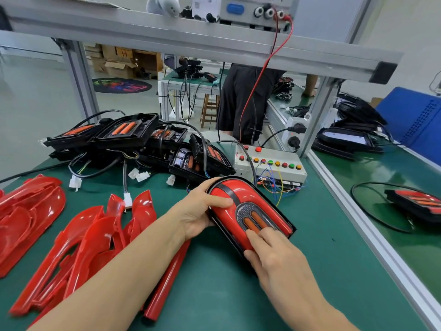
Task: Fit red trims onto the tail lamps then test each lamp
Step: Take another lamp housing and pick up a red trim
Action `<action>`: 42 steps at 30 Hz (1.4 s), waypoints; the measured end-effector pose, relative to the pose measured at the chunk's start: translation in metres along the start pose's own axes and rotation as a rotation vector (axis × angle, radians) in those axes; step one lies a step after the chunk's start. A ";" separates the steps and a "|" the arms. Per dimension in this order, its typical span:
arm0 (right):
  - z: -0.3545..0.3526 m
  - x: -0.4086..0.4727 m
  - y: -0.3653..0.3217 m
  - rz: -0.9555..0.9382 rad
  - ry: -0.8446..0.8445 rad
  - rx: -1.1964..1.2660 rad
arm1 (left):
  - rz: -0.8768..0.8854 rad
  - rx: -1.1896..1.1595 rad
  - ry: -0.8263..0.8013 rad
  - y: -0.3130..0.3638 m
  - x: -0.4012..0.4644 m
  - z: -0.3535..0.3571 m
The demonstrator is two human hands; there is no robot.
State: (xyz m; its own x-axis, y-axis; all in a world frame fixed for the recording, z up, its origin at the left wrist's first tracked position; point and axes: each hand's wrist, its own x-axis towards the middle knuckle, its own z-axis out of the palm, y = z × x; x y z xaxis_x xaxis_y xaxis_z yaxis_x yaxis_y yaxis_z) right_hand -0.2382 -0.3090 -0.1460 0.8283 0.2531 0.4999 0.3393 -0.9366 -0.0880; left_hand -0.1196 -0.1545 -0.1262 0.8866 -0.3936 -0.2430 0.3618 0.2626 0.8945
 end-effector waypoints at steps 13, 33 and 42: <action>-0.010 -0.009 0.029 0.990 -0.378 1.543 | 0.088 -0.187 0.024 0.008 -0.006 0.002; -0.007 0.000 0.024 0.975 -0.314 1.720 | 0.070 -0.100 -0.077 0.005 -0.013 -0.003; -0.006 -0.001 0.018 0.866 -0.259 1.561 | 0.171 -0.131 -0.032 0.002 -0.010 0.001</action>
State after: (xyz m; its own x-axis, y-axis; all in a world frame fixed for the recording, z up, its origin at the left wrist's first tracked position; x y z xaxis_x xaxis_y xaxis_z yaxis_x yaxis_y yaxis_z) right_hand -0.2355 -0.3271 -0.1428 0.9692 0.0380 -0.2433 -0.2457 0.2192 -0.9442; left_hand -0.1277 -0.1512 -0.1213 0.9295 -0.3605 -0.0777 0.2429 0.4397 0.8647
